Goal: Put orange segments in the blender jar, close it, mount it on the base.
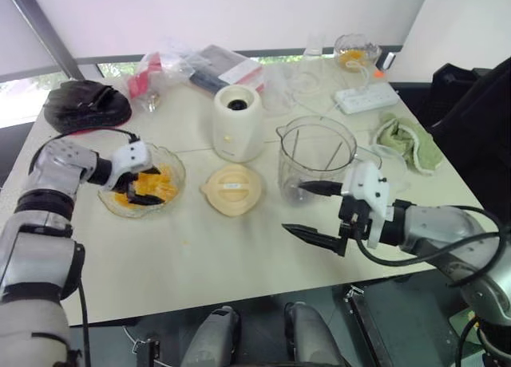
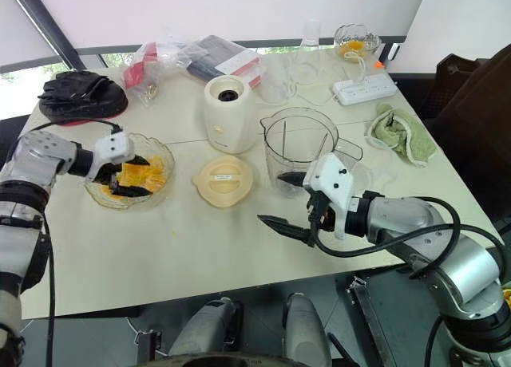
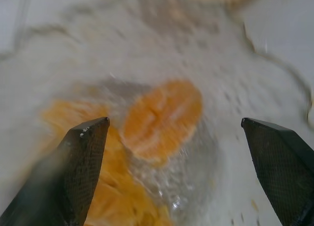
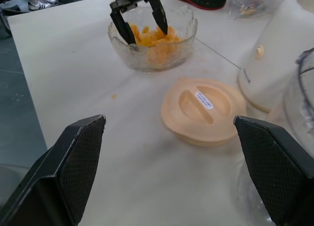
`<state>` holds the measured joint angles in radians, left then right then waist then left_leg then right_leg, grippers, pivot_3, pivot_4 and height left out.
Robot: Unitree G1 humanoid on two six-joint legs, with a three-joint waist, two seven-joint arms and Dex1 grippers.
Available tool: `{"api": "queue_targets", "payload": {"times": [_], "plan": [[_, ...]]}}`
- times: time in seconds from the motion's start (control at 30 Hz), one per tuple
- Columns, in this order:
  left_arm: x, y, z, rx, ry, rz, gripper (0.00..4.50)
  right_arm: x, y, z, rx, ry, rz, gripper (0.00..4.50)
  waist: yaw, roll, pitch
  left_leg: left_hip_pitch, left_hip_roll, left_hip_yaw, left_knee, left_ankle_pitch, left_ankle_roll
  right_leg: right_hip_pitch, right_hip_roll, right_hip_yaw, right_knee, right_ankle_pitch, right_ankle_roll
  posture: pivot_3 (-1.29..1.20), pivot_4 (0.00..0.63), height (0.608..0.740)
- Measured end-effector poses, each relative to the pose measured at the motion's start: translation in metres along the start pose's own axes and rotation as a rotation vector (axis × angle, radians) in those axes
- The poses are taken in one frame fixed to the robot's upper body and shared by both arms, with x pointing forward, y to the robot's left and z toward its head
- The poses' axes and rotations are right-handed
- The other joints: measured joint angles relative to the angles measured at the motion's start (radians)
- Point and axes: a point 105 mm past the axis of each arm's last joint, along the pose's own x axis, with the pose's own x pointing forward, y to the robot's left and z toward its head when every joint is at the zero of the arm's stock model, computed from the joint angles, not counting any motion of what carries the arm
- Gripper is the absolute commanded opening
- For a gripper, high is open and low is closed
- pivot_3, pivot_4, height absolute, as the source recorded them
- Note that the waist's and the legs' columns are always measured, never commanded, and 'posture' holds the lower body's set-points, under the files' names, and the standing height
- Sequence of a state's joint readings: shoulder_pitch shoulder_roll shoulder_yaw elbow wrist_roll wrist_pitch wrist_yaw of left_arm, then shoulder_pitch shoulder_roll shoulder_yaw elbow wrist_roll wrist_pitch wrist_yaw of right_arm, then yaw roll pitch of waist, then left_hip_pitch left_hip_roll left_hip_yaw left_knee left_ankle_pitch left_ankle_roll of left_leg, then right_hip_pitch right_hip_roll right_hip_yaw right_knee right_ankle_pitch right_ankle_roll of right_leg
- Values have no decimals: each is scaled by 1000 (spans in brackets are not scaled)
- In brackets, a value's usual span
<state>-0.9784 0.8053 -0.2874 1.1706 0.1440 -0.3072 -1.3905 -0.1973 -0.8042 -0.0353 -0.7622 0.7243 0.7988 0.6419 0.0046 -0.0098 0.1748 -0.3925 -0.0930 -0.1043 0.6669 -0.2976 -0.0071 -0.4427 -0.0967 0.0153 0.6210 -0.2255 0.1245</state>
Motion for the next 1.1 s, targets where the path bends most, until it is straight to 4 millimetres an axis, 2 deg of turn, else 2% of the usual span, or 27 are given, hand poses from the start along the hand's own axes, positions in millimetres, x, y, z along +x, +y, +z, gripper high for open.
{"api": "queue_targets", "payload": {"times": [0.27, 0.7, 1.1], "plan": [[-2, 6, -5, 90, 90, 29, 4500, 1, 9, -1, 15, -16, -36, 4405, 8, -3, -1, 0, -1, 0, 4, -2, 4, 0, 0, 0, 6, 0, 0, 0, 150, 740], [28, 10, 5, 171, 76, 105, 4500, -2, 18, -9, 50, 1, -103, 4405, 7, -4, -1, 0, -1, -1, 14, -4, 7, 4, 1, 0, 9, 0, 0, 0, 150, 740], [38, 17, 7, 204, 129, 155, 4500, -8, 21, -9, 60, 10, -157, 4405, 8, -4, -1, 0, -1, -1, 15, -5, 8, 4, 1, 0, 10, 0, 1, 0, 150, 740]]}}
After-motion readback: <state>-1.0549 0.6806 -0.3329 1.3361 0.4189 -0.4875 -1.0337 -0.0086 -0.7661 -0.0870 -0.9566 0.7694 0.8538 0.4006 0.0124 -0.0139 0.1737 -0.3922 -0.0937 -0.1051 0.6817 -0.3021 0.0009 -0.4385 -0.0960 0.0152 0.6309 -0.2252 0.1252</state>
